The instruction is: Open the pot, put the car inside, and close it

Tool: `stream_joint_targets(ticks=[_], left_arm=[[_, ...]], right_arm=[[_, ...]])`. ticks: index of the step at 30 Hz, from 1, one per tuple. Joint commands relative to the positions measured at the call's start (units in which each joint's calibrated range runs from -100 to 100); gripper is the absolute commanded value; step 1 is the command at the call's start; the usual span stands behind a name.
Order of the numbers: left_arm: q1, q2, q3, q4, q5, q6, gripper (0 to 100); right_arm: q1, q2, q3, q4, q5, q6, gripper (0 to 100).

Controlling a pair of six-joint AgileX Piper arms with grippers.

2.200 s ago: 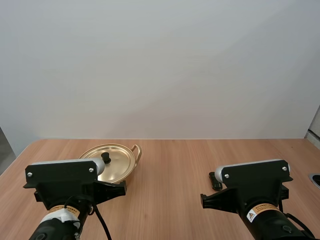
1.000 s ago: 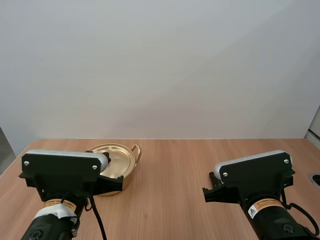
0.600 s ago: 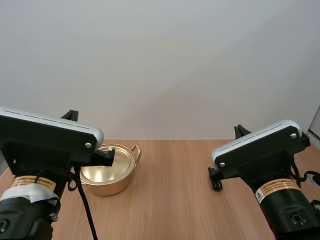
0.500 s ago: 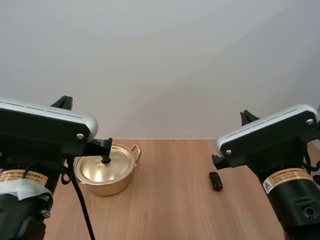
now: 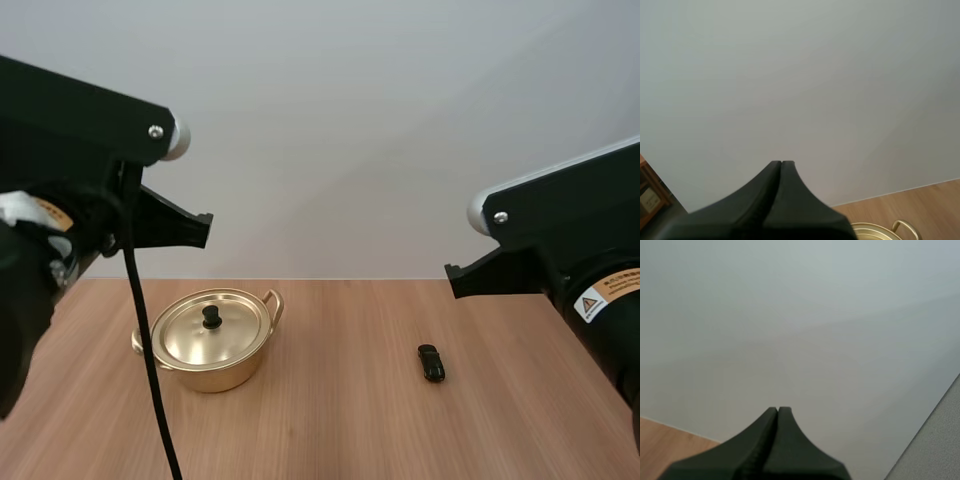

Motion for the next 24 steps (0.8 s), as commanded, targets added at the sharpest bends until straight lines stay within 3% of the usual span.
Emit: stream_joint_targets(ticks=[1,6,18,24], left_arm=[[0.74,10.2,-4.8,-0.5,4.4,0.0,0],[0.85,23.2,-10.1,-0.6,13.9,1.1,0],[0.71,41.7,-10.4,-0.7,12.8,5.2,0],[0.71,46.4,-10.4,-6.7,18.5,8.3,0]], right_arm=[[0.0,0.2,0.0,3.3,6.1,-2.9,0],[0.0,0.2,0.0,5.7,10.5,-3.5,0],[0.0,0.2,0.0,6.0,15.6,-3.5,0],[0.0,0.2,0.0,6.0,16.6,-3.5,0]])
